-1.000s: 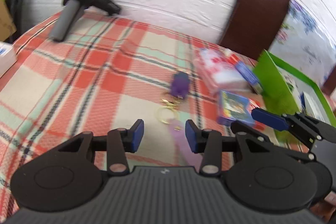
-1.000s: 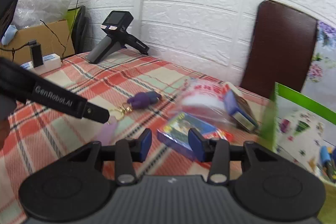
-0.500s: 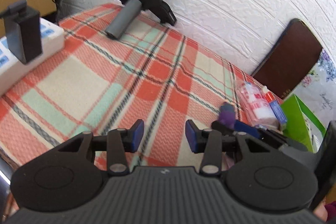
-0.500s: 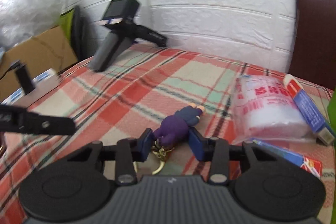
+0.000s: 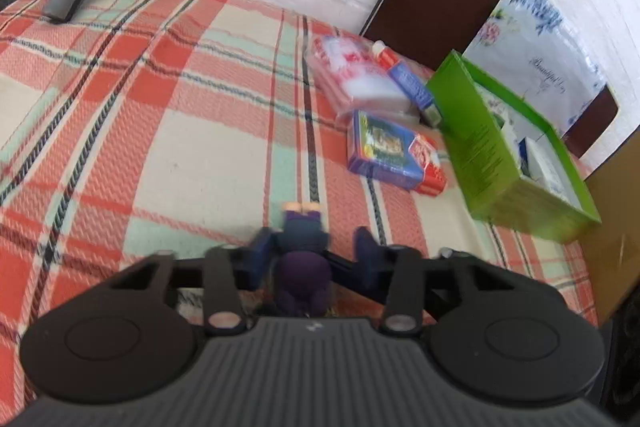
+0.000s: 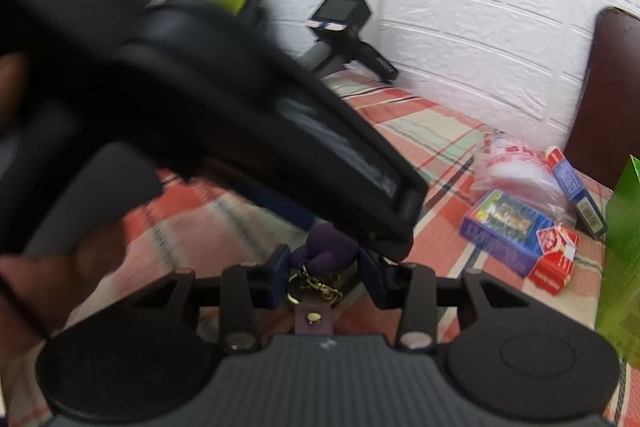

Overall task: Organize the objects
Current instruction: 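Grasp the purple keychain figure with the left tool, then lower the purple keychain figure into the green box and open the left tool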

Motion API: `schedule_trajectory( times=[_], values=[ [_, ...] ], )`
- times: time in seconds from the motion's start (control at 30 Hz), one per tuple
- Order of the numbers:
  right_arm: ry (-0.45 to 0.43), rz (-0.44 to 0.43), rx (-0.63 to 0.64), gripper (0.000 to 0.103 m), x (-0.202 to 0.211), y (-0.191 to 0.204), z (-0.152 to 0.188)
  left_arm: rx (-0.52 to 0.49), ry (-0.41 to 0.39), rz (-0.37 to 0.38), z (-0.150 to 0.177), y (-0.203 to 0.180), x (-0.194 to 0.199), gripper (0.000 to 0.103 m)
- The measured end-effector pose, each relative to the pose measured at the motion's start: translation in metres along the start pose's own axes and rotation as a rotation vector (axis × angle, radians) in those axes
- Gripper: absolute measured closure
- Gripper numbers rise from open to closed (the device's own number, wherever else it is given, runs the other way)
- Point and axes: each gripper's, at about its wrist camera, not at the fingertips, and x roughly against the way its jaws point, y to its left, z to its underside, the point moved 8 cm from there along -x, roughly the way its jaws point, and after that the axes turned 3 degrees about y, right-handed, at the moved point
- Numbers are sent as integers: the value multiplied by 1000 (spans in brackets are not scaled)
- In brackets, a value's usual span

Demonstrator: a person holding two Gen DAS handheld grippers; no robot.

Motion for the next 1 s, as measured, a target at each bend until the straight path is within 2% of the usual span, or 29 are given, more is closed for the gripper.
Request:
schedule_trajectory(
  times=[0.07,0.1,0.2,0.23,0.27,0.3,0.37,0.4,0.5,0.63,0.83,1.0],
  values=[
    [10,0,-16,56,6,-1,5,20,11,8,3,2,0,70],
    [14,10,-18,46,9,-2,8,27,12,7,4,2,0,70],
    [20,1,-30,43,17,-2,16,10,19,-18,9,-4,2,70],
    [22,-4,-33,46,20,-1,18,4,19,-28,11,-7,3,70],
    [17,-21,-30,53,23,1,19,-1,20,-34,13,-9,4,70],
    [12,-44,-15,74,26,6,20,3,21,-29,14,-12,5,70],
    [-10,-8,30,75,33,15,21,29,32,9,15,-18,7,70],
    [-25,-3,48,88,37,18,21,28,27,22,14,-23,9,70],
    [-94,44,73,87,52,18,14,-14,-4,63,4,-45,20,70],
    [-207,159,75,87,75,-3,-5,-92,-51,114,-19,-85,31,70],
    [-316,348,34,87,105,-70,-30,-199,-106,217,-67,-157,30,70],
    [-343,485,-7,87,120,-134,-37,-291,-135,283,-100,-220,12,70]
  ],
)
